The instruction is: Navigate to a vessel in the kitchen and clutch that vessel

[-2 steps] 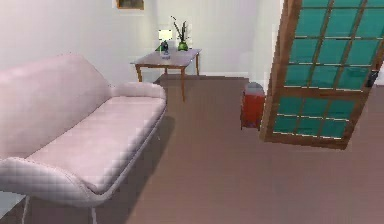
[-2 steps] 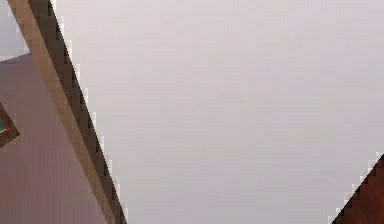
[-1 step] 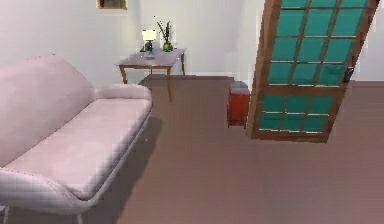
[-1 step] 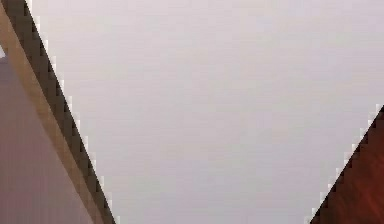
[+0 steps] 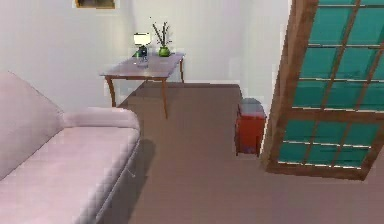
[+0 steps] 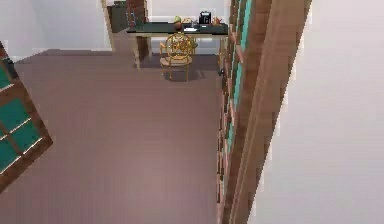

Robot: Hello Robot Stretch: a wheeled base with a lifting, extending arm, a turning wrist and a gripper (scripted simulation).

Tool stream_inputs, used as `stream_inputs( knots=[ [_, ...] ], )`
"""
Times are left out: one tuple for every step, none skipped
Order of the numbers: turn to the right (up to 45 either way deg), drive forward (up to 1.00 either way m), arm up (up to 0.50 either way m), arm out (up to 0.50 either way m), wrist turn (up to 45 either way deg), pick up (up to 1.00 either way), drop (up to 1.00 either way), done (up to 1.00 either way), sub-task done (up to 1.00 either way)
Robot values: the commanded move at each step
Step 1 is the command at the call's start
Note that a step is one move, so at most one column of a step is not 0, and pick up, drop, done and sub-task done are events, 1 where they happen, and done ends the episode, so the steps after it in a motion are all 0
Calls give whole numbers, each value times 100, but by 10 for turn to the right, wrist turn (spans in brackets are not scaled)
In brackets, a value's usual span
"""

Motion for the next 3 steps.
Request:
stream_inputs(
  knots=[
    [450,0,0,0,0,0,0,0,0],
    [300,0,0,0,0,0,0,0,0],
    [0,100,0,0,0,0,0,0,0]
  ],
)
